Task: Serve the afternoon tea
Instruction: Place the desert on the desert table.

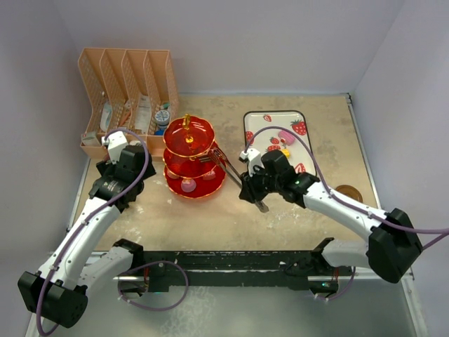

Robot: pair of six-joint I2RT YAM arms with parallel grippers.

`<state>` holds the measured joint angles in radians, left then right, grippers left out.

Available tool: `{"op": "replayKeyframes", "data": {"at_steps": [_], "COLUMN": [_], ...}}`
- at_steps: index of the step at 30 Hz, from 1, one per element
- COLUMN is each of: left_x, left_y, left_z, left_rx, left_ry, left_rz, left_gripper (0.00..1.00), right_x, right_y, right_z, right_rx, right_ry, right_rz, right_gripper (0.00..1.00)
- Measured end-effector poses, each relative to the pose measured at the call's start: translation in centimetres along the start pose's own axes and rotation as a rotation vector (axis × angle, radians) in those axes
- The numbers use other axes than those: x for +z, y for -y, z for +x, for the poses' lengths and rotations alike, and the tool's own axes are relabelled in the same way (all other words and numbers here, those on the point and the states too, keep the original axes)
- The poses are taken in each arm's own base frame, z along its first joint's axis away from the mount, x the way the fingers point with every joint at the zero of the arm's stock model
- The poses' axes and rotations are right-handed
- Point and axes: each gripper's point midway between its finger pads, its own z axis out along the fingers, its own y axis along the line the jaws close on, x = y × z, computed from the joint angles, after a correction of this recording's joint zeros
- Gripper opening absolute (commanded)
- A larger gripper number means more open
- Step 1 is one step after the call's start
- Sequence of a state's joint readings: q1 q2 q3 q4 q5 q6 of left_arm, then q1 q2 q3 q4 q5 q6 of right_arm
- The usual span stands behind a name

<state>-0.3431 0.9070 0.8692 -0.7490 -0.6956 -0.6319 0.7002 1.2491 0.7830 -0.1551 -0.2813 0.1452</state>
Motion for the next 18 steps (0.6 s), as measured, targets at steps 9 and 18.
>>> {"op": "replayKeyframes", "data": {"at_steps": [9,18], "left_x": [0.0,0.0], "left_y": [0.0,0.0], "left_z": [0.0,0.0], "left_rx": [0.000,0.000], "left_ry": [0.000,0.000], "left_rz": [0.000,0.001], "left_gripper": [0.93,0.93], "right_x": [-1.8,-3.7], "right_y": [-0.6,-1.1], "right_z": [-0.4,-1.4], "right_rx": [-0.003,0.031], "right_ry": [0.022,0.069], "right_rz": [-0.003,0.006], "right_gripper": [0.37,0.35]}}
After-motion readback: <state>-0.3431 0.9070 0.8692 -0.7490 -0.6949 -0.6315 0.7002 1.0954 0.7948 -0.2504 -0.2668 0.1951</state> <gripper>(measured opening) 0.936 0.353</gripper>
